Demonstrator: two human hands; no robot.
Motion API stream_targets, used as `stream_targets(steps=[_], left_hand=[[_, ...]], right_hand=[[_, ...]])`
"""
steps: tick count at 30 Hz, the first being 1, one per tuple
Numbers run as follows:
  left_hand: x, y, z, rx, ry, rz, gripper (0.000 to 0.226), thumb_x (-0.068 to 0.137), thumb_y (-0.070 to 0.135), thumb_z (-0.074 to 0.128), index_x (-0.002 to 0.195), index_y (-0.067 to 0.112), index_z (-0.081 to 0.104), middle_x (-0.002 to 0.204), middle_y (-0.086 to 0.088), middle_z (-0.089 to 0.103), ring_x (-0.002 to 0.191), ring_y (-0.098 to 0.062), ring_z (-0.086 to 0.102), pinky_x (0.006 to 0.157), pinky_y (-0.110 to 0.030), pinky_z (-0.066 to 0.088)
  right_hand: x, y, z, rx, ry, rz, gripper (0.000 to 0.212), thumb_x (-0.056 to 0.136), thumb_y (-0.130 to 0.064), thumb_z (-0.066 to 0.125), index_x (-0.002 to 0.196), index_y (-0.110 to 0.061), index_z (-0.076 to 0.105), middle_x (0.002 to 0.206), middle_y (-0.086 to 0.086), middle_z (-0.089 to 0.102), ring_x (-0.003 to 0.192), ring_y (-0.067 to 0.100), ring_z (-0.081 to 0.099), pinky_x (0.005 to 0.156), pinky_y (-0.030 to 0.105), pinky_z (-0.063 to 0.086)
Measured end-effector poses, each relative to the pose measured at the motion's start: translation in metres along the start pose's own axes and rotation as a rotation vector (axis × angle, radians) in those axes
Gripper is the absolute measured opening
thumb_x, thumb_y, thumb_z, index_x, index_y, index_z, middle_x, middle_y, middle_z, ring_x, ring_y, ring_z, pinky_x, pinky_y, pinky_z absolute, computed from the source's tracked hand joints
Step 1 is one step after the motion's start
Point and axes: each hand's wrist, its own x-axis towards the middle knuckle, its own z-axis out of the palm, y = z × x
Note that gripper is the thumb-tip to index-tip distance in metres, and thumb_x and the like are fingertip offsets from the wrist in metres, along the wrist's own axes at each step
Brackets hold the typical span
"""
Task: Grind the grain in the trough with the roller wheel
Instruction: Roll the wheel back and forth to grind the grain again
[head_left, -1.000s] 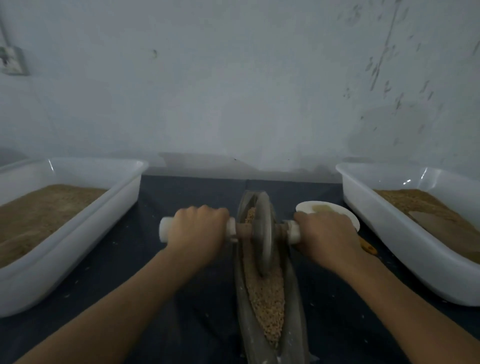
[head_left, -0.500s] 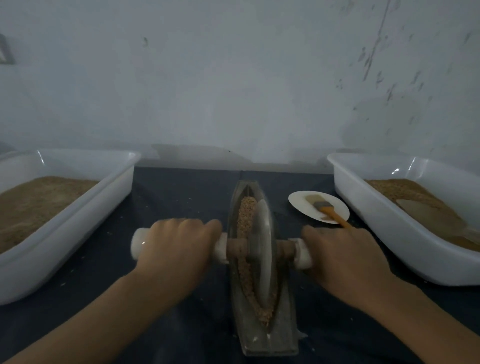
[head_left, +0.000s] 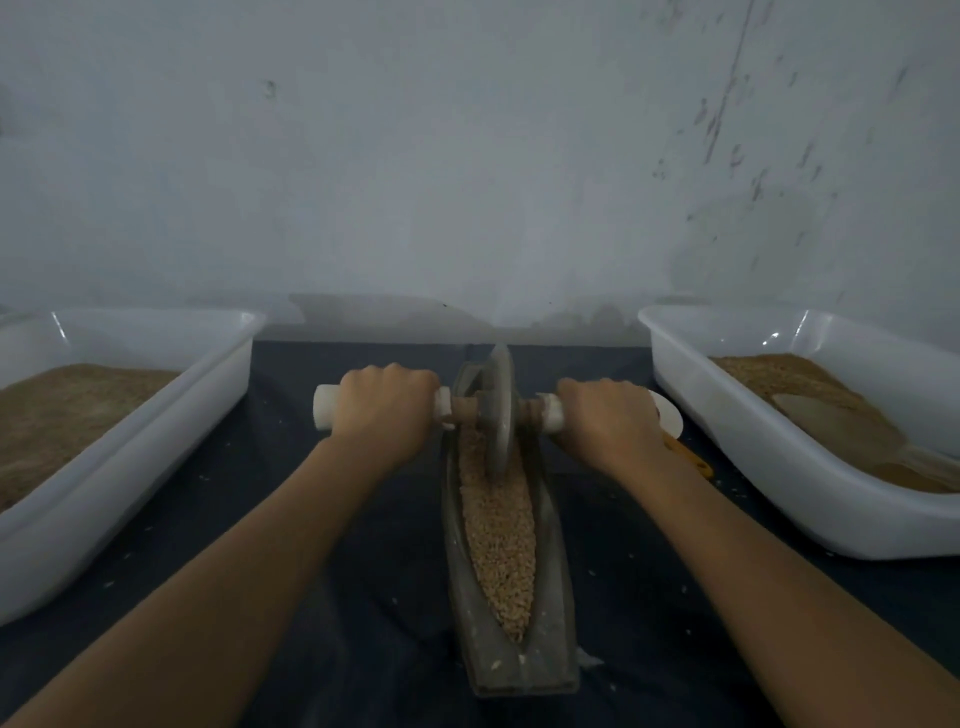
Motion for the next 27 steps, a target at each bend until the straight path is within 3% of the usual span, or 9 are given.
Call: stream_targets(steps=[2,5,8,12,14,18,22,24,27], left_hand=[[-0.018,0.0,-0.002,0.029,0.078,0.052,0.019,0.082,0.029,0.062,0.086,0.028,0.044,0.087,0.005,0.062,0.079,-0.019,0.061,0.062,-0.032,0.034],[-0.061,-0.001,-0.01,0.02,0.164,0.154,0.034,0.068,0.029,0.075,0.075,0.027,0.043,0.069,0.007,0.057,0.062,-0.016,0.058,0.055,-0.029,0.033],[-0.095,-0.004,-0.019,-0.064,0.215,0.211,0.049,0.036,0.024,0.089,0.06,0.026,0.046,0.05,0.009,0.047,0.04,-0.014,0.047,0.045,-0.022,0.026],[-0.106,-0.01,-0.013,-0.051,0.107,0.156,0.052,0.042,0.032,0.087,0.062,0.032,0.039,0.048,0.013,0.04,0.038,-0.005,0.031,0.044,-0.016,0.014],[-0.097,-0.012,0.001,-0.012,0.1,0.09,0.038,0.065,0.039,0.075,0.068,0.033,0.037,0.054,0.013,0.039,0.045,-0.006,0.032,0.044,-0.022,0.017],[-0.056,-0.008,0.012,-0.041,0.062,-0.047,0.022,0.082,0.035,0.061,0.08,0.032,0.039,0.073,0.009,0.053,0.063,-0.017,0.051,0.057,-0.03,0.033],[-0.009,-0.001,-0.001,-0.003,-0.01,-0.041,0.013,0.083,0.027,0.061,0.093,0.028,0.053,0.093,0.0,0.064,0.084,-0.024,0.061,0.065,-0.034,0.036],[-0.009,0.001,-0.009,0.037,-0.016,0.007,0.015,0.083,0.025,0.061,0.093,0.026,0.05,0.093,0.001,0.063,0.084,-0.023,0.061,0.065,-0.034,0.036],[-0.042,0.003,-0.02,0.054,0.008,0.08,0.023,0.084,0.027,0.061,0.088,0.027,0.038,0.09,0.005,0.061,0.08,-0.019,0.061,0.062,-0.032,0.035]], right_hand=[[-0.023,0.0,-0.004,0.044,-0.013,-0.027,0.021,0.085,-0.04,0.061,0.088,-0.022,0.051,0.077,-0.004,0.06,0.065,0.015,0.052,0.054,0.03,0.042],[-0.07,-0.001,-0.03,0.02,0.049,-0.121,0.041,0.064,-0.037,0.079,0.071,-0.028,0.04,0.061,-0.007,0.055,0.052,0.013,0.049,0.041,0.021,0.014],[-0.103,-0.006,-0.059,-0.018,0.102,-0.194,0.05,0.037,-0.026,0.089,0.065,-0.025,0.048,0.05,-0.006,0.05,0.038,0.014,0.045,0.039,0.018,0.018],[-0.1,-0.008,-0.066,-0.059,0.129,-0.221,0.048,0.032,-0.022,0.089,0.062,-0.02,0.052,0.049,-0.003,0.051,0.038,0.018,0.047,0.042,0.017,0.012],[-0.078,-0.009,-0.058,-0.105,0.12,-0.241,0.046,0.037,-0.027,0.088,0.064,-0.02,0.052,0.051,-0.001,0.052,0.041,0.02,0.049,0.046,0.018,0.004],[-0.021,-0.004,-0.028,-0.062,0.003,-0.181,0.03,0.076,-0.045,0.067,0.078,-0.029,0.042,0.076,-0.003,0.062,0.06,0.021,0.051,0.051,0.028,0.027],[-0.001,0.002,-0.004,0.054,-0.048,-0.026,0.025,0.082,-0.048,0.059,0.075,-0.032,0.041,0.075,-0.005,0.059,0.061,0.017,0.048,0.055,0.032,0.033],[-0.012,0.001,-0.005,0.097,-0.085,-0.001,0.02,0.083,-0.045,0.057,0.079,-0.031,0.043,0.075,-0.007,0.054,0.069,0.017,0.056,0.057,0.032,0.037],[-0.052,0.003,-0.021,0.085,-0.074,-0.067,0.025,0.08,-0.046,0.062,0.079,-0.032,0.04,0.07,-0.008,0.05,0.071,0.016,0.056,0.049,0.026,0.026]])
